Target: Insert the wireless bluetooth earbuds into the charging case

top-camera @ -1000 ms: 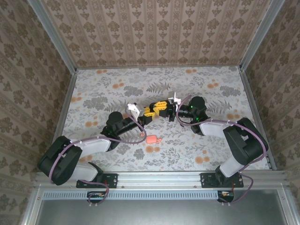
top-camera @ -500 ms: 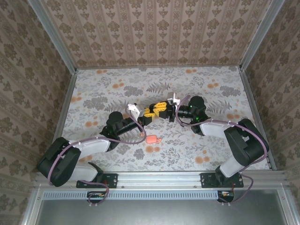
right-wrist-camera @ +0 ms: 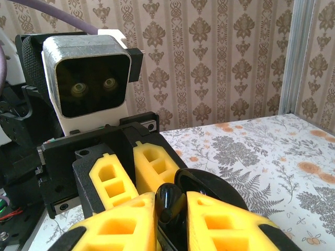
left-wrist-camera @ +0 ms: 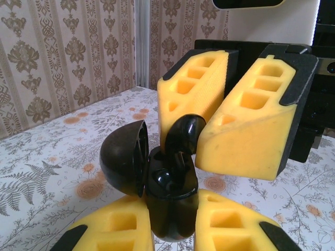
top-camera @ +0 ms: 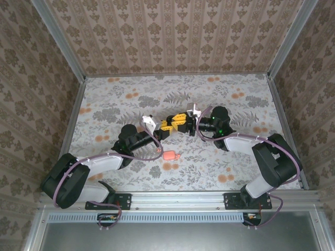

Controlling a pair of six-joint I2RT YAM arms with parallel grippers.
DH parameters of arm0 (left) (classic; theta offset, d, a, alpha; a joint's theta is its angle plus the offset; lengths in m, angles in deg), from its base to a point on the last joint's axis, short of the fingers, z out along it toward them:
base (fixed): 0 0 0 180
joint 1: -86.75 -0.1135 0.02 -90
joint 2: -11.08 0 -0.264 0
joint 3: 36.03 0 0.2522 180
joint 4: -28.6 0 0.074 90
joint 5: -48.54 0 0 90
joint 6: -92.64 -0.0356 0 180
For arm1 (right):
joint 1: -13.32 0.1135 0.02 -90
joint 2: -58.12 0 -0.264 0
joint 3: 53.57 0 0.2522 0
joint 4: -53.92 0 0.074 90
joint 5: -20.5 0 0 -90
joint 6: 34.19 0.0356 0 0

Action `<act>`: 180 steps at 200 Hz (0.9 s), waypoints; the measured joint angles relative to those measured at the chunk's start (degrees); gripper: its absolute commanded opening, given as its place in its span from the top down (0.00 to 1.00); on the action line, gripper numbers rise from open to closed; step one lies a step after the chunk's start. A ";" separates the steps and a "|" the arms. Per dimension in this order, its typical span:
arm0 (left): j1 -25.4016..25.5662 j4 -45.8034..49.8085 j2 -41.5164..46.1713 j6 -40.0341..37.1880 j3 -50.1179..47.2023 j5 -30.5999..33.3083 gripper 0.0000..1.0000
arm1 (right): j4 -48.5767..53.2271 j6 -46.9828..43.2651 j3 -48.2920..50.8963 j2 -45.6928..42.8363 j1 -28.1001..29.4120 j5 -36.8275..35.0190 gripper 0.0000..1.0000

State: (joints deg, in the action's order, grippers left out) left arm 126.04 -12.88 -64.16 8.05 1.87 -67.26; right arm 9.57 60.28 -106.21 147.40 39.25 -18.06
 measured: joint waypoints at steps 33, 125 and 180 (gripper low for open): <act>-0.04 0.02 0.15 0.00 0.00 0.02 0.92 | 0.72 -0.02 -0.42 -0.09 0.00 0.00 0.78; -0.33 2.19 1.29 -0.04 0.00 0.07 0.92 | 1.81 -0.04 -0.63 -0.09 0.00 -0.22 0.75; -0.37 2.64 1.81 -0.44 0.00 0.11 0.92 | 2.05 -0.02 -0.94 -0.09 0.02 -0.20 0.74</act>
State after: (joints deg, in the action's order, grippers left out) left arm 125.67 -10.24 -62.35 7.61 1.87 -67.15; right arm 11.62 60.26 -107.14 147.31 39.28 -18.26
